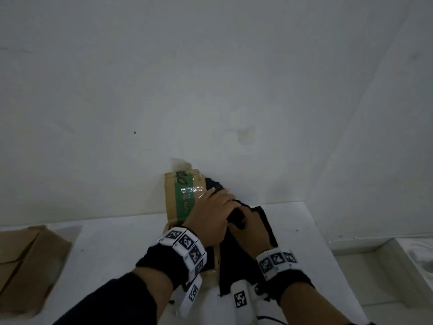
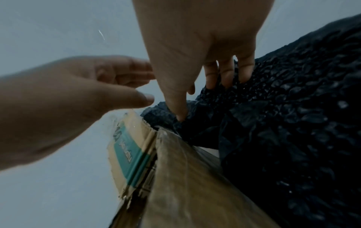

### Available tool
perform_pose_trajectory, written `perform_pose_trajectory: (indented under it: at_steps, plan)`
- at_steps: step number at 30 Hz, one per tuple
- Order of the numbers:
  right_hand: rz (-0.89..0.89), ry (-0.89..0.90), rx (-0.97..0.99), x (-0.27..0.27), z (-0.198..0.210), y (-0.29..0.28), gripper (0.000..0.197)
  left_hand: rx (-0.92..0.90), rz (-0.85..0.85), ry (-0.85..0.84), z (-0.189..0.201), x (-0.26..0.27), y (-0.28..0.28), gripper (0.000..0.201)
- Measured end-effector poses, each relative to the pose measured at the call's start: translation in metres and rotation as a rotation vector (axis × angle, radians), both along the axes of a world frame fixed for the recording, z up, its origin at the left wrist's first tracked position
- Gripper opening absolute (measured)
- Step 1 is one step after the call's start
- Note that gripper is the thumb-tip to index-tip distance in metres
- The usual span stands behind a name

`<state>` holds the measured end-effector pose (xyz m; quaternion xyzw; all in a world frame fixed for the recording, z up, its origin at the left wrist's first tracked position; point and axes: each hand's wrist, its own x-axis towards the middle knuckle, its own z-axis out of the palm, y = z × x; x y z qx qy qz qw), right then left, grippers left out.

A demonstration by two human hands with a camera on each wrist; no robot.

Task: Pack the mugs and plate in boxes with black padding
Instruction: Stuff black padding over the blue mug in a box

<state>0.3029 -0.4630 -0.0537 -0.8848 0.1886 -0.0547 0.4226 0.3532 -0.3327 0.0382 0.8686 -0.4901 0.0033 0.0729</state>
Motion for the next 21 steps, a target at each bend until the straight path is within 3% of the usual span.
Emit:
perform_pose_trajectory:
  at_steps: [3,4,7,10,11,14,15,19,21]
  plan:
    - [-0.010,0.164,-0.067,0.016,-0.005,0.006,0.076,0.182,-0.015,-0.031,0.003,0.015,-0.023,0.065]
    - [-0.069,0.193,-0.125,0.019,-0.003,0.013,0.068,0.209,-0.015,-0.024,0.002,0.019,-0.028,0.067]
    - [-0.248,0.094,-0.191,0.024,0.006,0.026,0.019,0.244,-0.004,-0.004,-0.003,0.023,-0.035,0.069]
    - [-0.211,-0.028,-0.262,0.032,0.005,0.015,0.007,0.244,0.009,-0.052,-0.002,0.025,-0.037,0.064]
    - [-0.119,0.010,-0.195,0.028,0.011,0.009,0.016,0.224,0.008,-0.078,0.002,0.026,-0.036,0.062]
    - [-0.017,-0.163,0.234,0.019,0.033,-0.008,0.034,0.150,0.001,-0.140,0.014,0.029,-0.031,0.067]
    - [0.005,-0.213,0.343,0.016,0.045,-0.008,0.032,0.128,0.004,-0.158,0.020,0.029,-0.029,0.068]
    - [0.094,-0.362,0.414,0.002,0.086,-0.008,0.009,-0.011,0.030,-0.256,0.040,0.028,-0.017,0.050]
    - [0.155,-0.384,0.434,-0.006,0.103,-0.007,0.028,-0.092,0.054,-0.270,0.051,0.027,-0.007,0.039]
